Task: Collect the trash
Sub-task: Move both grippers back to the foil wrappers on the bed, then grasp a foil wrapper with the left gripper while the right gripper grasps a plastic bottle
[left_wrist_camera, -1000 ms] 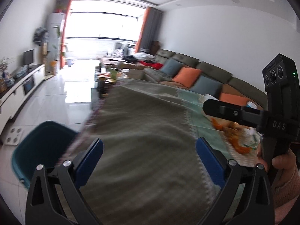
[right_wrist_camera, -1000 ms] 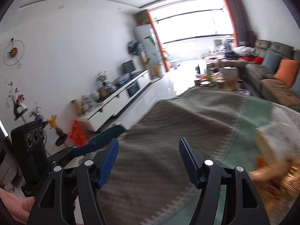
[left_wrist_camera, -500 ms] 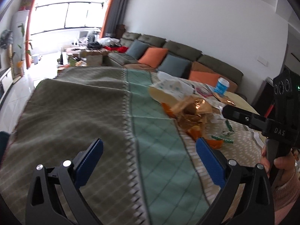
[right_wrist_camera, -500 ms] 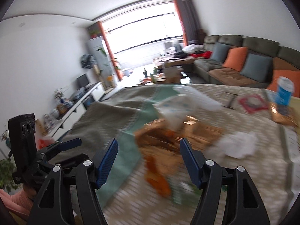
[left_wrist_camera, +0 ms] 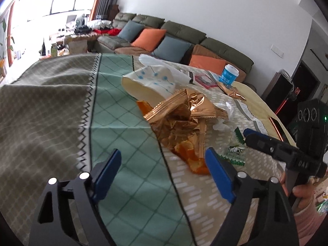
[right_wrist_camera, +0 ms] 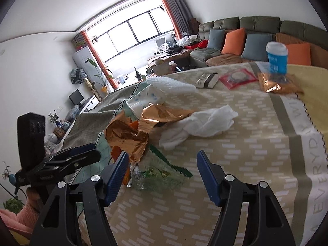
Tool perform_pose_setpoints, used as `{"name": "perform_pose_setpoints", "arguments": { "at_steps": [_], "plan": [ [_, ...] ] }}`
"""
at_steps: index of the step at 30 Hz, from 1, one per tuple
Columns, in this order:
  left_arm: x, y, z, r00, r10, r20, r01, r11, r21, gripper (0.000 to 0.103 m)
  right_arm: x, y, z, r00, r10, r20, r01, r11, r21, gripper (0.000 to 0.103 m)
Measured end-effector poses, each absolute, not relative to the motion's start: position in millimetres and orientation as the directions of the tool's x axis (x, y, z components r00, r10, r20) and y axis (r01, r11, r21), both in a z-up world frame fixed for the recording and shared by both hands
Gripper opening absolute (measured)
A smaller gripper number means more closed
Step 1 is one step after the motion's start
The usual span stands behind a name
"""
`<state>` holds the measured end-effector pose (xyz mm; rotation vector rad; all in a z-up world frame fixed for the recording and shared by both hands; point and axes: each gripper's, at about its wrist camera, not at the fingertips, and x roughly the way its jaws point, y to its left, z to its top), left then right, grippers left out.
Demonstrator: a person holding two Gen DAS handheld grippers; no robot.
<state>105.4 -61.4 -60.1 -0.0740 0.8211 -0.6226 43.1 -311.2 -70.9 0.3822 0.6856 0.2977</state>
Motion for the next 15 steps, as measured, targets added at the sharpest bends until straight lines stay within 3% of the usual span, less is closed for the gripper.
{"name": "perform_pose_setpoints", "arguments": {
  "at_steps": [9, 11, 15],
  "plan": [
    [130.7, -77.6, -68.6, 0.43, -0.565, -0.704, 0.466, 0.807, -0.363, 0.065, 38.3, -314.6, -79.1, 0.705, 0.454, -0.546, -0.156, 0.849, 0.505, 0.069],
    [133.9, -79.0, -69.0, 0.424, -0.566, -0.707, 0.462, 0.807, -0.369, 0.058, 37.0, -315.0, -80.0, 0.701, 0.461, -0.544, -0.157, 0.844, 0.513, 0.066],
    [137.7, -86.3, -71.2, 0.404, -0.58, -0.707, 0.471, 0.795, -0.383, 0.035, 34.1, -317.5, -82.9, 0.693, 0.478, -0.54, -0.162, 0.832, 0.53, 0.058]
  ]
}}
